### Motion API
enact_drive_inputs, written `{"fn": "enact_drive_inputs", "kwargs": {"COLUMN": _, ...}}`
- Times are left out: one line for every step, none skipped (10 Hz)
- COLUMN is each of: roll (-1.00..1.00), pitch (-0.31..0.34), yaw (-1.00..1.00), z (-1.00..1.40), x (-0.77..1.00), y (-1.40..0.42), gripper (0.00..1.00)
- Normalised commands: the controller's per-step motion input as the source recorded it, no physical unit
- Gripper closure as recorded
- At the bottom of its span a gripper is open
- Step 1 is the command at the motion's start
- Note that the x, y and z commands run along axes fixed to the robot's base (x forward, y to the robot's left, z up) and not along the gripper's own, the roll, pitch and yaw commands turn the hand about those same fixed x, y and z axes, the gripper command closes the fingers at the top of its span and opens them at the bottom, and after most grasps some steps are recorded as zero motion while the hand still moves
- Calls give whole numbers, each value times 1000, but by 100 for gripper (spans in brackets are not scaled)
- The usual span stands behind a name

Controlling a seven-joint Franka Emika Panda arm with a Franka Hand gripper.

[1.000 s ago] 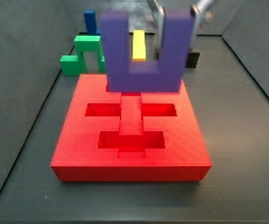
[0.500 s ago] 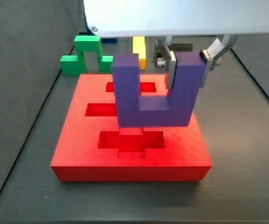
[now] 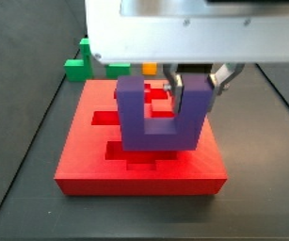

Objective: Pick up the purple object. Move up. Place the purple object on the fixture. Regrasp the purple object. Move to above the board. Insert the purple object.
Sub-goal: Insert the purple object.

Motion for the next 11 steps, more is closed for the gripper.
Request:
{"fn": "enact_drive_inputs", "kwargs": {"roll": 137, "pitch": 0, "yaw": 0, "z": -194, "x": -31, "y": -49, "gripper": 100}}
{"fn": "enact_drive_inputs", "kwargs": {"roll": 80, "pitch": 0, "yaw": 0, "z": -109, "x": -103, "y": -3, "gripper": 100}}
{"fn": "enact_drive_inputs", "kwargs": {"roll": 0, "pitch": -46, "yaw": 0, "z": -60, "x": -106, "y": 0, "gripper": 100}}
{"fn": "enact_drive_inputs", "kwargs": {"roll": 0, "pitch": -66, "yaw": 0, "z": -46, "x": -129, "y": 0, "gripper": 100}}
{"fn": "enact_drive_inputs", "kwargs": {"roll": -29, "pitch": -100, "yaw": 0, "z": 0, "x": -180, "y": 0, "gripper": 100}}
{"fn": "enact_drive_inputs", "kwargs": {"roll": -76, "pitch": -147, "yaw": 0, "z": 0, "x": -226, "y": 0, "gripper": 100}}
{"fn": "enact_drive_inputs", "kwargs": {"roll": -87, "pitch": -163, "yaw": 0, "z": 0, "x": -237, "y": 0, "gripper": 100}}
{"fn": "enact_drive_inputs", "kwargs": {"roll": -86, "pitch": -171, "yaw": 9, "z": 0, "x": -203, "y": -6, "gripper": 100}}
{"fn": "enact_drive_inputs", "kwargs": {"roll": -74, "pitch": -183, "yaw": 43, "z": -11, "x": -149, "y": -3, "gripper": 100}}
{"fn": "enact_drive_inputs", "kwargs": {"roll": -36, "pitch": -171, "yaw": 86, "z": -51, "x": -9, "y": -6, "gripper": 100}}
{"fn": "enact_drive_inputs", "kwargs": {"roll": 0, "pitch": -141, "yaw": 91, "z": -49, "x": 0, "y": -14, "gripper": 100}}
